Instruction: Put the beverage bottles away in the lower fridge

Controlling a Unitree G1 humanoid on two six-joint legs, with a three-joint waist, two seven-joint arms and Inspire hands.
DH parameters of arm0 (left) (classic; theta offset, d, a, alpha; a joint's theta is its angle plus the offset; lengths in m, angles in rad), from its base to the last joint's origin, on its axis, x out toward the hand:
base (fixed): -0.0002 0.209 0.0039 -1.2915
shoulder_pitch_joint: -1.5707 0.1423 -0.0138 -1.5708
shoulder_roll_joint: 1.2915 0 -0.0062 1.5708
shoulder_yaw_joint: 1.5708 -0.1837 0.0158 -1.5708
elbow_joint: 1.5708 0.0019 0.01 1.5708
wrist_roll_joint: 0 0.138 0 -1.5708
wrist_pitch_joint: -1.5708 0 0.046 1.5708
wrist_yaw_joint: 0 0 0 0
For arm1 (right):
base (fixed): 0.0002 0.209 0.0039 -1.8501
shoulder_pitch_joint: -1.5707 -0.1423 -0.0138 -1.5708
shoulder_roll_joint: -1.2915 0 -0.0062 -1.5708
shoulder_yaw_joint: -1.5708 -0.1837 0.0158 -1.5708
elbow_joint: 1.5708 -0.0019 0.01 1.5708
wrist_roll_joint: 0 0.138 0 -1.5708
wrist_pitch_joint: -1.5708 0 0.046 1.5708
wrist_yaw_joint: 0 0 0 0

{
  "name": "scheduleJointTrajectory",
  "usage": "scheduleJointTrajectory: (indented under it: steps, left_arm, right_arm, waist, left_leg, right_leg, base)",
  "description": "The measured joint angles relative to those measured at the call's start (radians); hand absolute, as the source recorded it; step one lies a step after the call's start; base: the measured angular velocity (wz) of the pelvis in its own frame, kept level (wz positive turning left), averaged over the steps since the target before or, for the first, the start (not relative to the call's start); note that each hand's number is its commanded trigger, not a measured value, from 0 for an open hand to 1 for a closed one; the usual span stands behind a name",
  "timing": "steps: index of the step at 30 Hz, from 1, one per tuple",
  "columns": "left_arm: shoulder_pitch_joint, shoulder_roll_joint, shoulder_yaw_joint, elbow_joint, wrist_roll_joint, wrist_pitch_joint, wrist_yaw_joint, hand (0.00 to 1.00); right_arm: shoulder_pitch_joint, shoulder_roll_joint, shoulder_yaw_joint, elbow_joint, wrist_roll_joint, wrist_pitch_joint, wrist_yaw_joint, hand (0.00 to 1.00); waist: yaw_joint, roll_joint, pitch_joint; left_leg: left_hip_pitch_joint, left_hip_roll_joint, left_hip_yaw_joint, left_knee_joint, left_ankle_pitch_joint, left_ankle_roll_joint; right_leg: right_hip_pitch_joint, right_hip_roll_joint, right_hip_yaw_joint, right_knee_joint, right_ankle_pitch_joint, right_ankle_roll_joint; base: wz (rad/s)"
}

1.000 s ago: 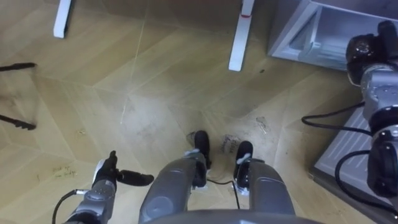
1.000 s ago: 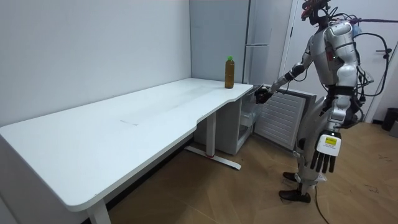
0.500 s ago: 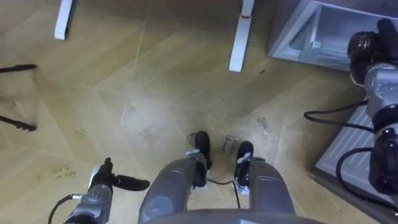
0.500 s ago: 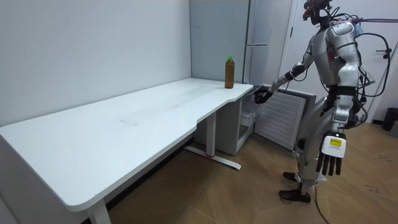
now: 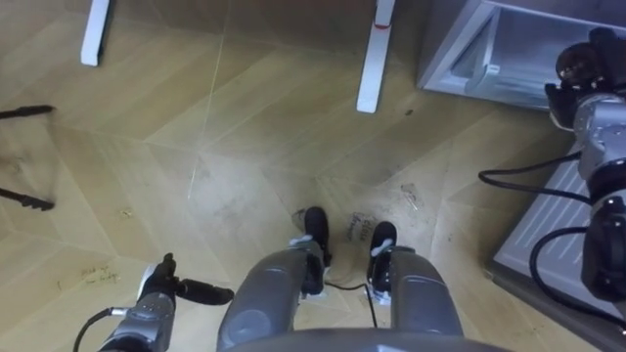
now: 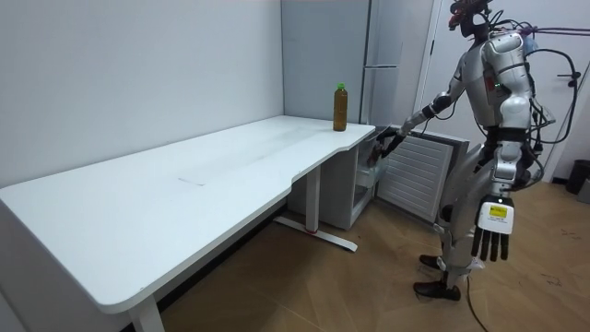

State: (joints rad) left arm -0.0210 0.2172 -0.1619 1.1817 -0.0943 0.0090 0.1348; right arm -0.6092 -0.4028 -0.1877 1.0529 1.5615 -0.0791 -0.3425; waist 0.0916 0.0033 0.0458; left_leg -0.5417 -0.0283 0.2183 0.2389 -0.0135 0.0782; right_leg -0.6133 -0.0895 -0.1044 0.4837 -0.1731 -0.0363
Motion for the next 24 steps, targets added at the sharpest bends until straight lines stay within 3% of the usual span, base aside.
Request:
scheduleJointTrajectory:
  steps: [24]
  left_arm:
    - [0.001, 0.007, 0.0, -0.001, 0.012, 0.029, 0.0, 0.0]
  right_arm:
    - [0.0, -0.003, 0.01, 0.022, -0.015, 0.029, 0.049, 0.0]
  waist:
    - [-0.002, -0.009, -0.0002]
  left_leg:
    - [0.01, 0.001, 0.002, 0.001, 0.0, 0.0]
  right_leg:
    - [0.011, 0.001, -0.003, -0.002, 0.001, -0.001]
  base:
    - [0.0]
